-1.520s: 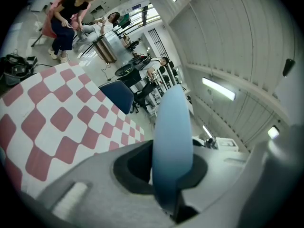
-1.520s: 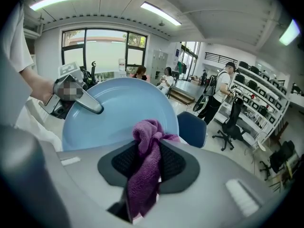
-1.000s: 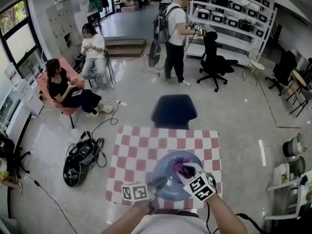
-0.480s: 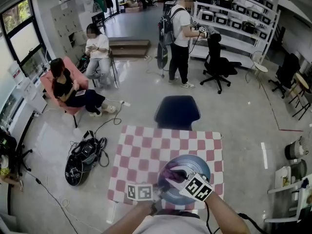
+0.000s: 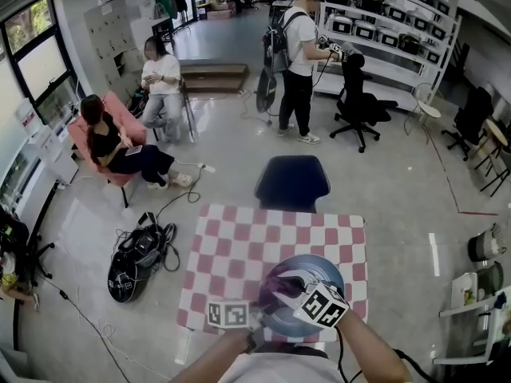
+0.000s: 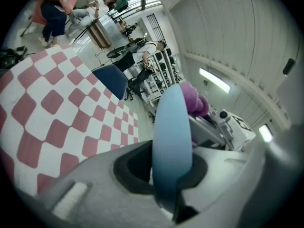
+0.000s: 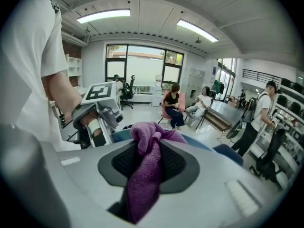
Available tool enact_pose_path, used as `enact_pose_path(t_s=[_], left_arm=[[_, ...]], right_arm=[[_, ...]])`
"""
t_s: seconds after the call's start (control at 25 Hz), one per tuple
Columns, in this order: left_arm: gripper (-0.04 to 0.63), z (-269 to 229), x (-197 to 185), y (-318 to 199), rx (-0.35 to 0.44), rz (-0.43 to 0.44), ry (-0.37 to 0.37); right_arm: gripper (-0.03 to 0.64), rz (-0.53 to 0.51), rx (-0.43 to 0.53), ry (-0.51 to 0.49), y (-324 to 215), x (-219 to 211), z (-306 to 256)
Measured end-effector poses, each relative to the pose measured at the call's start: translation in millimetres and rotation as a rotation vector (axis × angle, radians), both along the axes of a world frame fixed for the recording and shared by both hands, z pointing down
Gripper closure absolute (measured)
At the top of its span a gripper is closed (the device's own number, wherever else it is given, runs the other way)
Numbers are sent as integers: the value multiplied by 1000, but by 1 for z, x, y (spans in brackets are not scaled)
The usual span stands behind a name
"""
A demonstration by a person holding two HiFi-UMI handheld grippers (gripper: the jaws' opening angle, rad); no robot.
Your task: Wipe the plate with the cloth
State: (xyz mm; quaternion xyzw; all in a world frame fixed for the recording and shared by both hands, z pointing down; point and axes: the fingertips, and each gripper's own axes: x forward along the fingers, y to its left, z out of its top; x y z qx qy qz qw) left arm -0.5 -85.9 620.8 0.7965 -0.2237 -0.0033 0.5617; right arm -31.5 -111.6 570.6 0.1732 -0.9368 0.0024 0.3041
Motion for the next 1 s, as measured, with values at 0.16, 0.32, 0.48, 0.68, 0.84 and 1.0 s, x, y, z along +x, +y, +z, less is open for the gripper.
enact_pose_path(t_s=[0.16,0.32,0.48,0.68,0.84,1.0], left_arm=[[546,3,-5,-1,-9,-16,-5],[546,3,-9,-4,-11,-28,-7],[546,4,-14,-9,-6,-43,-12],[546,3,-26,-21,3,-73,-10],[546,4,-29,-29,5,-84,-10],[546,3,-30,-36,-19,-121,19]], right_arm=[[509,121,13,3,-26,21,1],[509,223,6,31,-45,48,2],[509,289,-3,67,-56,73,8],[509,333,-9,118,-59,105,17],[509,343,-33,135,-53,120,26],[506,352,-54,140,-47,127,32]])
